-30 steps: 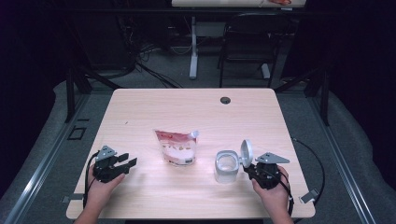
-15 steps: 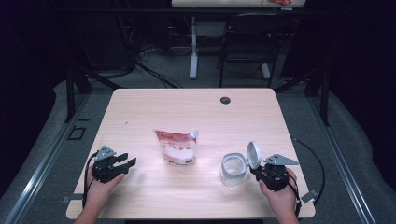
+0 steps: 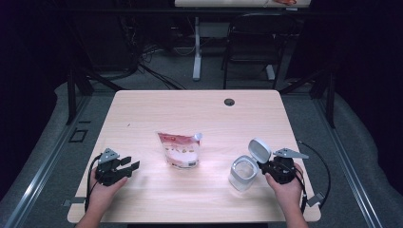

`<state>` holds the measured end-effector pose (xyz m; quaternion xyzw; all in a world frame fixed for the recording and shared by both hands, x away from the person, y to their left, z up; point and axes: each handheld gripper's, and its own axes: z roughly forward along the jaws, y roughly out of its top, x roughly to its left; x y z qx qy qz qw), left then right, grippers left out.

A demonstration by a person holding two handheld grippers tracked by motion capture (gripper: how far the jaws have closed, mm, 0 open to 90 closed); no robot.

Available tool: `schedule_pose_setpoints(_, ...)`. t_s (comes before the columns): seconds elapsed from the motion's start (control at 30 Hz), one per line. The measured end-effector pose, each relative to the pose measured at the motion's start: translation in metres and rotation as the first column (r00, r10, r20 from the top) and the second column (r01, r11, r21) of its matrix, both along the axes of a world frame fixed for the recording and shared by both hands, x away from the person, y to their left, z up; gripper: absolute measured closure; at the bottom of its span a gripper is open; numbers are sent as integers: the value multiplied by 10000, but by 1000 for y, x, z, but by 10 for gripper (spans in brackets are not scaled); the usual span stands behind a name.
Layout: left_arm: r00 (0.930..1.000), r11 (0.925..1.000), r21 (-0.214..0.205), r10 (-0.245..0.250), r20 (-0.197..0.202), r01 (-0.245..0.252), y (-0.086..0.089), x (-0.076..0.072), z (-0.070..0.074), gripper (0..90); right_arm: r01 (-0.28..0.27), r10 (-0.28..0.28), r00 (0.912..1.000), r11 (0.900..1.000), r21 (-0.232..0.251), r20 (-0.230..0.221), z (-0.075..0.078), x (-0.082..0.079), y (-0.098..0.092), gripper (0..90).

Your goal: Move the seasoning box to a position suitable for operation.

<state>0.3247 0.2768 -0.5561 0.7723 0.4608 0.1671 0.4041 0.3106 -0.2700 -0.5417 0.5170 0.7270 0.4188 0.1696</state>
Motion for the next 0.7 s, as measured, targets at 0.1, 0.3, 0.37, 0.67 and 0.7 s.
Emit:
schedule_pose_setpoints(0.1,10000,10000,-6,9,-34,-9,0,0,0,533,-86,87,9999,9998,-188,57,1,4,1,737)
schedule_pose_setpoints(0.3,10000,10000,34,3,6,-3,1,0,0,533,-96,96,9999,9999,136,65,0,5,-2,719)
schedule_pose_setpoints(0.37,9999,10000,-36,81,120,-81,1,0,0,533,-84,84,10000,9996,269,-1,0,3,-5,693)
schedule_pose_setpoints(0.67,9995,9998,199,38,314,-44,1,-3,4,528,-14,8,9998,9995,-318,-182,2,-11,-6,614)
schedule_pose_setpoints(0.7,9995,9998,205,55,302,-61,1,-3,5,526,-75,64,9996,9992,-385,-282,3,-13,-6,602)
